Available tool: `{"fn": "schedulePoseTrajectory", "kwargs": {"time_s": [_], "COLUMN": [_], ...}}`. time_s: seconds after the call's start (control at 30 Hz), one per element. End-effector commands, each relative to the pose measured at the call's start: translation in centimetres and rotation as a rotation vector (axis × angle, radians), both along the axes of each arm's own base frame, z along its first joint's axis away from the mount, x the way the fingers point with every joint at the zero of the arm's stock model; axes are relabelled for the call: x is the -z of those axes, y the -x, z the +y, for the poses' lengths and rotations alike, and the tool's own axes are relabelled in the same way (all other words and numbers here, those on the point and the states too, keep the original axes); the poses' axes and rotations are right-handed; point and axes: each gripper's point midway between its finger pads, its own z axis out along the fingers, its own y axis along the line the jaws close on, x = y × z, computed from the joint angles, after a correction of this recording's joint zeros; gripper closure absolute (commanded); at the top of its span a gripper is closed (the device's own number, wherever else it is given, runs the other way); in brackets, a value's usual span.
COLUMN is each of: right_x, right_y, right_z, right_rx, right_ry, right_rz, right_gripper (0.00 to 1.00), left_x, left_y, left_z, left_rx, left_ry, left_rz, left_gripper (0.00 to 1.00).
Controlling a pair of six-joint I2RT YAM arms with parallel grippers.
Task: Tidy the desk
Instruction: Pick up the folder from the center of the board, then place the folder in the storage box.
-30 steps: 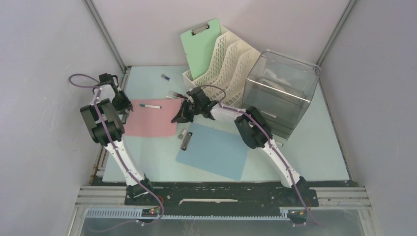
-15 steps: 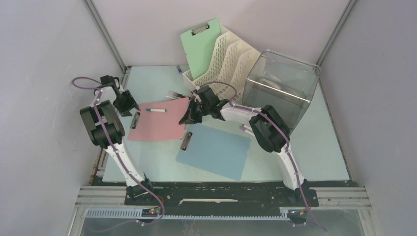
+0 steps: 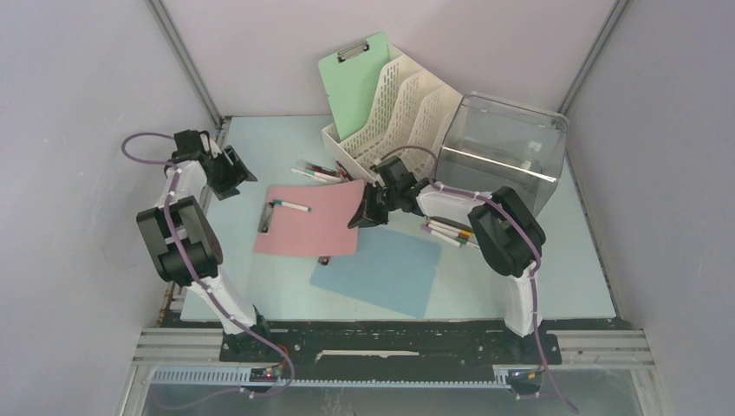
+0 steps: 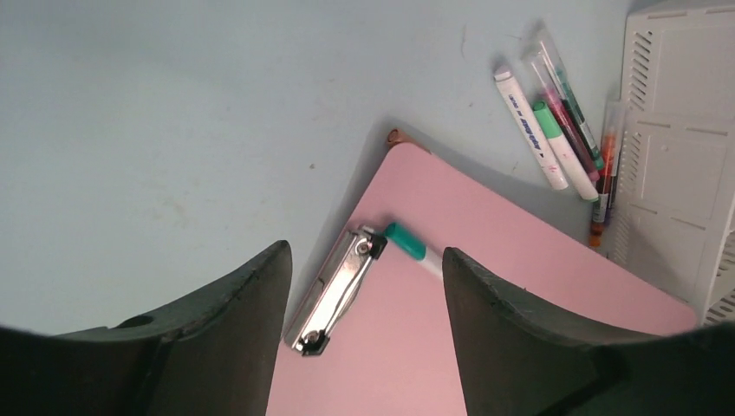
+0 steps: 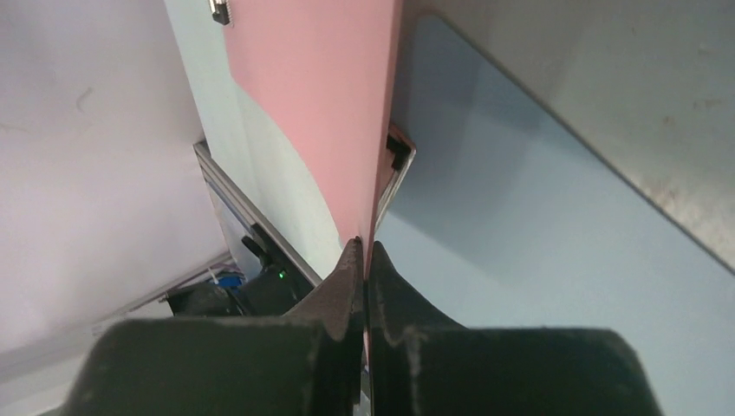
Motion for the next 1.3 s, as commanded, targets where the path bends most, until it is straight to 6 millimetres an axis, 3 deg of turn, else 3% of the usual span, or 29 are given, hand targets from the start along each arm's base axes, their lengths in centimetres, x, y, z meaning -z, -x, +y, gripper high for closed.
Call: {"fn": "schedulePoseTrajectory", "kwargs": {"time_s": [0.0,0.2,0.43,0.67,0.97,1.17,1.27], "right_x": [-4.2,-6.9,-8.1,-9.2,-11.3,-14.5,-16.1], "right_y": [-0.1,-0.1,-0.5,-1.4,-3.3,-4.6,-5.4], "right_z": [-1.9,-3.8,-6.0,-5.7,-4.9,-4.8,-5.0], "right_rx": [-0.004,-0.037,-0.05,-0.073,-0.111,-0.091,-0.061], "right_ry": [-0.02,-0.022,0.014,0.025,0.064,0.09,0.097], "right_rz": [-0.116,-0.197,-0.291,-0.409,-0.636,-0.801,-0.857], "right_gripper": [1.0,1.0,1.0,1.0,1.0,1.0,1.0], "left_x": [-0.6,-1.7,-2.4,1.2,0.9,0.3,1.2], "left_y": [-0.9,-0.5,0.8,1.9,1.9,1.7,2.2], "left_z": [-2.4,-4.5,-4.7,-4.7,-4.9,-5.1,-5.2], "left_rx": [0.026,0.018,-0.069,-0.147,-0.181,-0.205,-0.225], "left_ry": [0.052,0.06,0.062,0.1,0.132,0.203,0.228], "left_rz": [-0.065,-0.149,-0.269,-0.207,-0.251,-0.327,-0.321], "left_gripper": [0.29,0.27,0.2,0.2,0.2,0.2,0.24]}}
